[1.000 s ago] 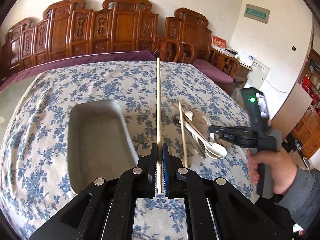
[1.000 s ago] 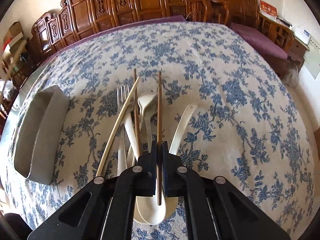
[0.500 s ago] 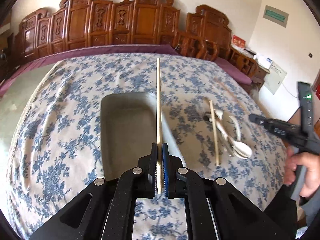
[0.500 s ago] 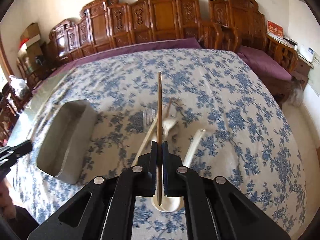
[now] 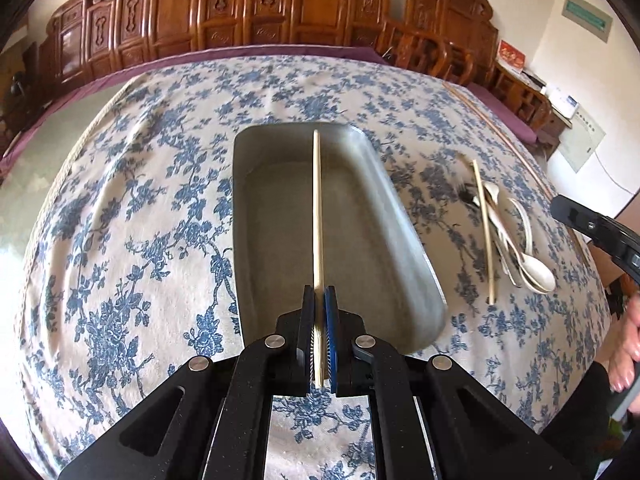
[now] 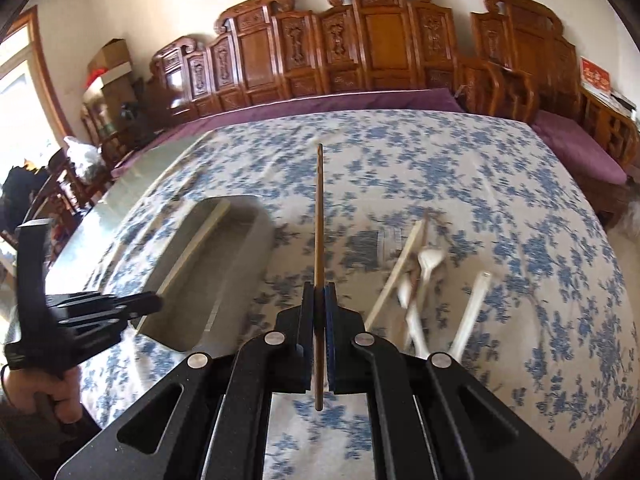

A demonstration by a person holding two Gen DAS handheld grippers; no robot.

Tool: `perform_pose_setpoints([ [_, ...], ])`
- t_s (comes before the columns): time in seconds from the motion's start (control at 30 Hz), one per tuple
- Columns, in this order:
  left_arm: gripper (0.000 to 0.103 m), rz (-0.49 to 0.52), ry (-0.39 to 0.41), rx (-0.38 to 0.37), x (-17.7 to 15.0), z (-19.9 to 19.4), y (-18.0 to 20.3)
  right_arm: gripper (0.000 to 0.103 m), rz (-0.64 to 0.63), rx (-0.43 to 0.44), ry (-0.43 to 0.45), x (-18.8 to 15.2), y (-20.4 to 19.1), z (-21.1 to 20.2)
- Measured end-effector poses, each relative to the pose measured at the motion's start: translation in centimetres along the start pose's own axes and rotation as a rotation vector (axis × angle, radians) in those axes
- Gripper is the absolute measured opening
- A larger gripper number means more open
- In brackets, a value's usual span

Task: Organize utensils
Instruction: 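Lower both held chopsticks into the grey tray and open both tools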

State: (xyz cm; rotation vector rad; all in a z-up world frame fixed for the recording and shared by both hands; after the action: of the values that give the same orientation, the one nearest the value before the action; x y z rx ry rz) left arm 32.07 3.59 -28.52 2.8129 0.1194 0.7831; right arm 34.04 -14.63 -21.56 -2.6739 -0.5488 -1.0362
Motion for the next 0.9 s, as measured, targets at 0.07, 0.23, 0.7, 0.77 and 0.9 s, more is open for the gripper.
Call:
perform_pose_setpoints([
  [0.07, 0.004, -0.003, -0.006, -0.003, 0.1, 0.3, -0.1, 0.006, -0.013, 0.015, 0.003, 0.3, -1.0, 0.0],
  [0.23, 0.004, -0.013, -0.014, 0.001, 0.3, 0.8, -0.3, 0.006, -0.030, 0.044, 0.000, 0.7, -3.0, 0.3],
  [0.7, 0.004, -0.063, 0.037, 0.012, 1.8, -0.4, -1.9, 0.006, -0.066, 0.100, -0.047, 0.7, -7.4, 3.1],
  [0.77, 0.004, -0.065, 0.064, 0.020, 2.2, -1.4, -2.4, 0.006, -0.075, 0.108, -0.056, 0.7, -8.2, 3.7],
  [0.9, 0.004, -0.082, 0.099, 0.026, 3.0, -2.9, -3.5, 0.006, -0.076, 0.138, -0.091, 0.5, -9.4, 5.4],
])
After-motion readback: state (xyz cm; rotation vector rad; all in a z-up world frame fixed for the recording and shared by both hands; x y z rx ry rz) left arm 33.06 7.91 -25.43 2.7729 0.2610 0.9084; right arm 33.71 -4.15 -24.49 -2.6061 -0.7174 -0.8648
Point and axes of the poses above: each gripper's, at about its wrist camera, not at the fingertips, and z roughly the way its jaws point, y to its right, x to its top, the point moved 9 cm from there along z, roughly the way its jaws point, and after that the axes turned 11 degrees about -z, right-handed, at the moved point
